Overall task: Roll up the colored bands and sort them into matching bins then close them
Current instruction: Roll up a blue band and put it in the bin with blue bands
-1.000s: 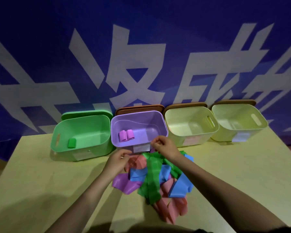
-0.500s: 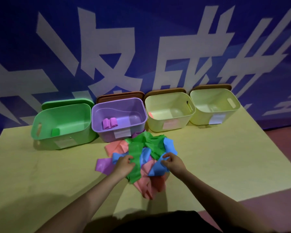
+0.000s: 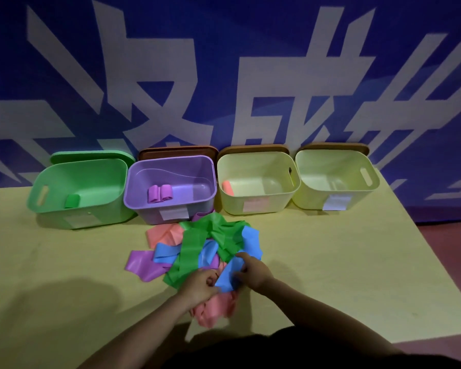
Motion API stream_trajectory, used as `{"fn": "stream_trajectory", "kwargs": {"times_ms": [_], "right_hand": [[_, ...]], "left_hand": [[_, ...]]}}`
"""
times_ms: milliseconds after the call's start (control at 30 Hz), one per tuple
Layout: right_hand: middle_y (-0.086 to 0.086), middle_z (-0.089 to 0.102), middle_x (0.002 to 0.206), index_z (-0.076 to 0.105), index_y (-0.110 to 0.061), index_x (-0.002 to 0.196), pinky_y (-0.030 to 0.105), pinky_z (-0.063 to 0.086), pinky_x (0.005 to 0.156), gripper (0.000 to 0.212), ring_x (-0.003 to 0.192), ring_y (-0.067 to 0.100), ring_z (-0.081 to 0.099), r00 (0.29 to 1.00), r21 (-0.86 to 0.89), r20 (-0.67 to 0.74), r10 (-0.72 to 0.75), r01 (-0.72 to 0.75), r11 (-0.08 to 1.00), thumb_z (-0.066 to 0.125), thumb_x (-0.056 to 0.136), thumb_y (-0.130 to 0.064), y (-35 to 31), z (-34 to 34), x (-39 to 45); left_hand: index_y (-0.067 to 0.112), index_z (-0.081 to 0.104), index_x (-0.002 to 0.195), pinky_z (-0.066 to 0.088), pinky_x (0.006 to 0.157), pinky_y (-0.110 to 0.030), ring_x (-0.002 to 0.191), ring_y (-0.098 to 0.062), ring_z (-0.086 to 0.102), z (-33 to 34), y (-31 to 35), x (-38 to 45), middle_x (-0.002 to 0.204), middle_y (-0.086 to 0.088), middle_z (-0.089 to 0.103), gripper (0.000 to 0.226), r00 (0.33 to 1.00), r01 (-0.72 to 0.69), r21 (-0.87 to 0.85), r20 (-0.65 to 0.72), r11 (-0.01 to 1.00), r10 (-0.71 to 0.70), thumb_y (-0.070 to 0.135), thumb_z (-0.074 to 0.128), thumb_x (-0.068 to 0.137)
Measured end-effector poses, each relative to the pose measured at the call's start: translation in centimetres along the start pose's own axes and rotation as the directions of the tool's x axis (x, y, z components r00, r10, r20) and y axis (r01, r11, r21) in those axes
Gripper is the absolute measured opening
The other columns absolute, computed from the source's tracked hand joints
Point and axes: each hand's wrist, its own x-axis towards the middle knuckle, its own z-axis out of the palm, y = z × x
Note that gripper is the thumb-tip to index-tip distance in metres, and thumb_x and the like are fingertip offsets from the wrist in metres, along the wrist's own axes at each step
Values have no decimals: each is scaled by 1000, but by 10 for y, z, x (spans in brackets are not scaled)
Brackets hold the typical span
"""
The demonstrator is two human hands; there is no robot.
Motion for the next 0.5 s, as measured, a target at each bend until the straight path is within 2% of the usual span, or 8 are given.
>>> {"fn": "stream_trajectory", "kwargs": {"times_ms": [100,167,233,267,300,367,467,500], "right_hand": [[14,60,124,45,-19,139,27,40,88,56,113,26,56,996,-26,56,-74,76,997,64,87,-25,3,-7,4],[12,64,115,55,-15,131,25,40,84,43,101,23,59,988,28,83,-128,126,992,62,89,-21,-1,-15,4],[4,65,92,68,-14,105,27,43,78,19,83,14,56,980,161,97,-176,159,974,58,88,-16,-8,-24,2],[-2,63,79,68,-18,85,29,44,74,12,73,11,55,976,232,94,-197,171,958,55,85,-18,-13,-30,0],[-7,58,67,62,-23,70,29,44,70,15,64,8,52,974,292,79,-214,183,939,52,81,-21,-16,-36,-2],[-8,50,56,52,-22,58,29,40,63,24,56,7,46,975,398,28,-222,193,897,50,82,-27,-23,-49,-5],[5,44,63,49,-13,64,28,36,61,30,61,12,42,973,525,-100,-208,230,819,55,82,-36,-37,-70,-14],[5,44,64,48,-12,63,28,35,61,32,62,11,42,970,552,-142,-195,241,798,57,85,-32,-42,-77,-16]], "left_hand": [[19,41,56,31,52,-24,44,-2,40,2,4,8,50,5,41,36,999,-13,-91,-44,996,9,22,67,80],[22,42,57,29,53,-23,47,-1,42,-6,15,11,47,8,40,32,995,-30,-196,-99,980,10,34,61,79],[16,47,58,27,54,-22,51,0,40,-19,31,10,49,9,40,35,985,-84,-305,-167,949,34,44,57,77],[15,51,58,28,54,-21,52,1,40,-26,41,8,50,9,42,35,982,-91,-361,-186,928,24,38,60,82],[19,55,57,29,53,-20,51,2,41,-33,48,7,49,11,45,33,978,-99,-422,-210,901,9,26,62,88],[25,56,51,30,53,-20,51,3,40,-48,62,6,47,13,46,42,968,-131,-527,-253,840,-7,13,62,91],[20,54,58,31,57,-24,58,-4,40,-72,87,2,58,6,43,29,943,-234,-581,-331,779,36,41,62,77],[9,54,63,32,59,-26,61,-7,42,-79,94,2,62,-1,45,39,934,-268,-560,-352,784,68,46,59,73]]}}
